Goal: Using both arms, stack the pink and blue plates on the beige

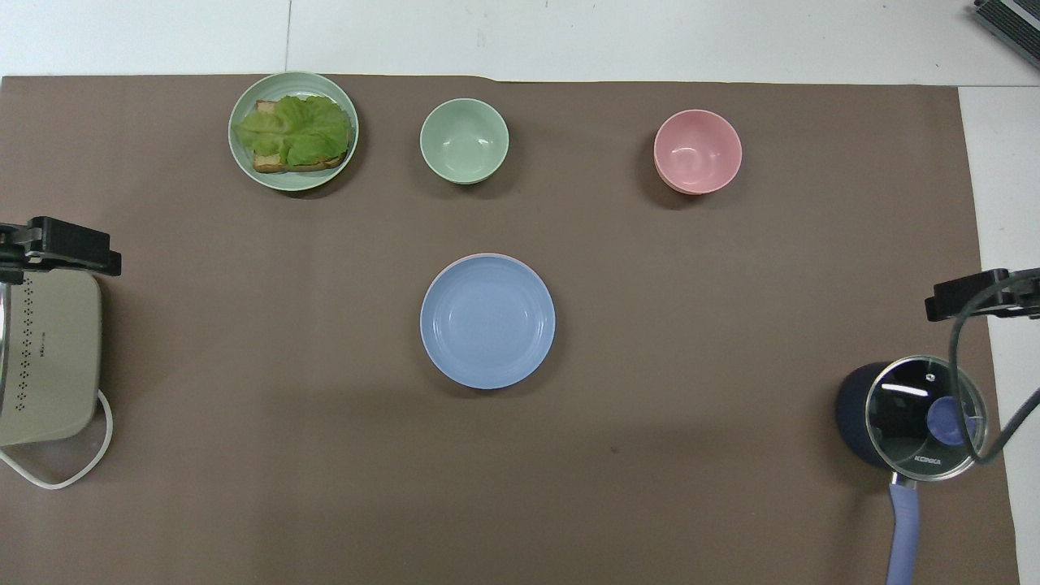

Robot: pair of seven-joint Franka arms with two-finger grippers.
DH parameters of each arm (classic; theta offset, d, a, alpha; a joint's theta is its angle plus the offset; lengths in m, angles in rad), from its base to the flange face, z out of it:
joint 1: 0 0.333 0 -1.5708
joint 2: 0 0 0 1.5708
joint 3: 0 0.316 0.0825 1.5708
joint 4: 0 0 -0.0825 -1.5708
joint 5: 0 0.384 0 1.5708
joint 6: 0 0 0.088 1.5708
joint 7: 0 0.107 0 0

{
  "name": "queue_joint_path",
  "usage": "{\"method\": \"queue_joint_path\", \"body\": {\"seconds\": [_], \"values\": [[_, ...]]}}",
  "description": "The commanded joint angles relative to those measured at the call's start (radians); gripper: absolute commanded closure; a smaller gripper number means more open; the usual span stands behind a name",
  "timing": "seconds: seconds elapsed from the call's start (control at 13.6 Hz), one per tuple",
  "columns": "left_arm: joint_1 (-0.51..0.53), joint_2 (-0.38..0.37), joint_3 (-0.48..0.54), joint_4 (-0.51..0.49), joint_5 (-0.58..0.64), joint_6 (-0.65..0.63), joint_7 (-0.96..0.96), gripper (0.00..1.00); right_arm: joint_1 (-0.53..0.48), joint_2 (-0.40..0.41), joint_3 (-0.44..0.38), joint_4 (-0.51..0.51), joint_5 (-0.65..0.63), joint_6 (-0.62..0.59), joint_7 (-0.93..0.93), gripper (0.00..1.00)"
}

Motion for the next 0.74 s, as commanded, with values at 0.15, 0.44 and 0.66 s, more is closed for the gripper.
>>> {"method": "queue_joint_path", "body": {"seconds": [0.15,0.44,0.66], "values": [[0.009,-0.006,-0.007,-0.003,0.018,-0.011,0.010,0.00,0.003,-0.029,0.013,-0.023,-0.015,0.010,0.020,0.00],[0.009,-0.006,-0.007,-0.003,0.018,-0.013,0.010,0.00,0.001,-0.030,0.014,-0.026,-0.014,0.007,0.019,0.00],[0.009,-0.006,-0.007,-0.003,0.018,-0.013,0.010,0.00,0.001,-0.030,0.014,-0.026,-0.014,0.008,0.019,0.00]]}}
